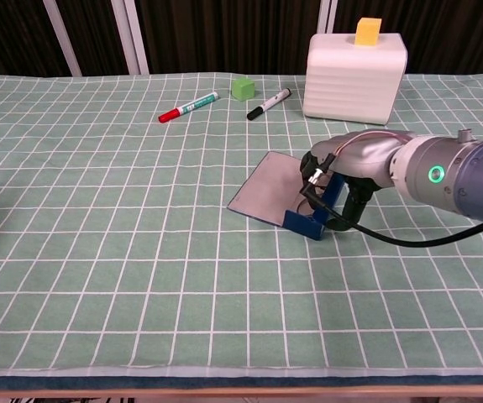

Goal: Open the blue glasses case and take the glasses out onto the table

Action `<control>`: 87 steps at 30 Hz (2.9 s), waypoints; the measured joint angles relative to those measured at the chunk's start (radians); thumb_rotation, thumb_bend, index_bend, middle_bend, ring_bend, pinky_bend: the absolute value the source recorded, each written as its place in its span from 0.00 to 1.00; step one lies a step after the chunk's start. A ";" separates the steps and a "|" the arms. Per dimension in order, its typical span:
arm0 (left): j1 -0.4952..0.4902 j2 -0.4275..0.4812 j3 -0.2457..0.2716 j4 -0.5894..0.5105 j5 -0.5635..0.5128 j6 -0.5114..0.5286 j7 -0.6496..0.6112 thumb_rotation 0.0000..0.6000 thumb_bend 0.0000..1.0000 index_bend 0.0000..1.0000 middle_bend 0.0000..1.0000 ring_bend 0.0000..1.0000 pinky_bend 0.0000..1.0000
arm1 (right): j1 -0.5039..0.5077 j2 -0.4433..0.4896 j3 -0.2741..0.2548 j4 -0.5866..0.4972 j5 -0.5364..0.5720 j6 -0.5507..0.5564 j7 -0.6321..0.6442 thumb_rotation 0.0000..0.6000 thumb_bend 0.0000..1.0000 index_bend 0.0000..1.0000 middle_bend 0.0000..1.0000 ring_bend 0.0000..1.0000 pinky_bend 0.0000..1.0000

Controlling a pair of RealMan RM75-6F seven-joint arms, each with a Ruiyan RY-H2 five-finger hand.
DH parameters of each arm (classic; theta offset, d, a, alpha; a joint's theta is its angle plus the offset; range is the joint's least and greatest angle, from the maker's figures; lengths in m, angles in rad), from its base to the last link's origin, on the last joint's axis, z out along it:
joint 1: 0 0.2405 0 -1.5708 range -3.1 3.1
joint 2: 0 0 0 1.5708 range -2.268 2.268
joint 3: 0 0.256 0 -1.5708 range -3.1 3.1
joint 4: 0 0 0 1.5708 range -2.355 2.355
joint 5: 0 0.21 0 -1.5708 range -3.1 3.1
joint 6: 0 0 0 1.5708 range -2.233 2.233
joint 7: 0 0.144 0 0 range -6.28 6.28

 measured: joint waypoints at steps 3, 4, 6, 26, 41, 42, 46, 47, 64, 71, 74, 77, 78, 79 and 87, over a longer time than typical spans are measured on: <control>0.000 0.000 0.000 0.000 -0.002 0.000 0.000 1.00 0.31 0.12 0.00 0.00 0.00 | 0.006 0.009 -0.006 -0.015 0.010 0.002 -0.015 1.00 0.41 0.43 0.09 0.00 0.19; 0.000 0.000 0.000 0.000 -0.002 0.000 0.001 1.00 0.31 0.12 0.00 0.00 0.00 | 0.009 0.012 -0.008 -0.020 0.016 0.004 -0.023 1.00 0.41 0.42 0.08 0.00 0.19; 0.000 0.000 -0.001 -0.001 -0.003 0.000 0.002 1.00 0.31 0.12 0.00 0.00 0.00 | 0.014 0.016 -0.011 -0.032 0.024 0.008 -0.038 1.00 0.42 0.40 0.06 0.00 0.19; 0.000 0.002 -0.002 -0.004 -0.006 0.000 0.000 1.00 0.31 0.12 0.00 0.00 0.00 | 0.081 0.082 -0.036 -0.124 0.158 0.021 -0.139 1.00 0.81 0.32 0.03 0.00 0.19; 0.002 0.000 -0.003 -0.002 -0.007 0.004 0.004 1.00 0.31 0.12 0.00 0.00 0.00 | 0.079 0.146 -0.095 -0.214 0.133 0.068 -0.148 1.00 0.81 0.41 0.03 0.00 0.19; 0.002 0.000 -0.003 -0.002 -0.007 0.004 0.004 1.00 0.31 0.12 0.00 0.00 0.00 | 0.078 0.149 -0.100 -0.216 0.134 0.071 -0.149 1.00 0.81 0.41 0.03 0.00 0.19; 0.002 0.000 -0.002 -0.002 -0.006 0.004 0.003 1.00 0.31 0.12 0.00 0.00 0.00 | 0.073 0.162 -0.114 -0.220 0.144 0.076 -0.148 1.00 0.81 0.41 0.03 0.00 0.19; 0.002 0.000 -0.003 -0.002 -0.006 0.005 0.003 1.00 0.31 0.12 0.00 0.00 0.00 | 0.073 0.164 -0.115 -0.220 0.146 0.078 -0.148 1.00 0.81 0.41 0.03 0.00 0.19; 0.002 0.002 -0.001 -0.005 -0.004 0.003 0.001 1.00 0.31 0.12 0.00 0.00 0.00 | 0.058 0.214 -0.122 -0.166 0.211 0.075 -0.117 1.00 0.82 0.41 0.03 0.00 0.19; 0.003 0.002 -0.001 -0.006 -0.003 0.005 0.001 1.00 0.31 0.12 0.00 0.00 0.00 | 0.050 0.209 -0.114 -0.125 0.214 0.071 -0.097 1.00 0.83 0.41 0.03 0.00 0.19; 0.003 0.003 -0.001 -0.005 -0.003 0.005 -0.001 1.00 0.31 0.12 0.00 0.00 0.00 | 0.047 0.201 -0.107 -0.100 0.221 0.068 -0.088 1.00 0.83 0.41 0.03 0.00 0.19; 0.003 0.003 -0.002 -0.005 -0.003 0.003 -0.002 1.00 0.31 0.12 0.00 0.00 0.00 | 0.045 0.193 -0.102 -0.079 0.235 0.058 -0.081 1.00 0.83 0.41 0.03 0.00 0.19; 0.003 0.003 -0.002 -0.005 -0.003 0.003 -0.002 1.00 0.31 0.12 0.00 0.00 0.00 | 0.045 0.190 -0.101 -0.073 0.238 0.055 -0.080 1.00 0.83 0.41 0.03 0.00 0.19; 0.003 0.004 -0.002 -0.005 -0.004 0.002 -0.003 1.00 0.31 0.12 0.00 0.00 0.00 | 0.044 0.185 -0.100 -0.064 0.240 0.052 -0.078 1.00 0.83 0.41 0.03 0.00 0.19; 0.001 0.004 -0.002 -0.006 -0.008 0.000 0.001 1.00 0.31 0.12 0.00 0.00 0.00 | 0.039 0.170 -0.092 -0.058 0.219 0.074 -0.073 1.00 0.32 0.27 0.02 0.00 0.19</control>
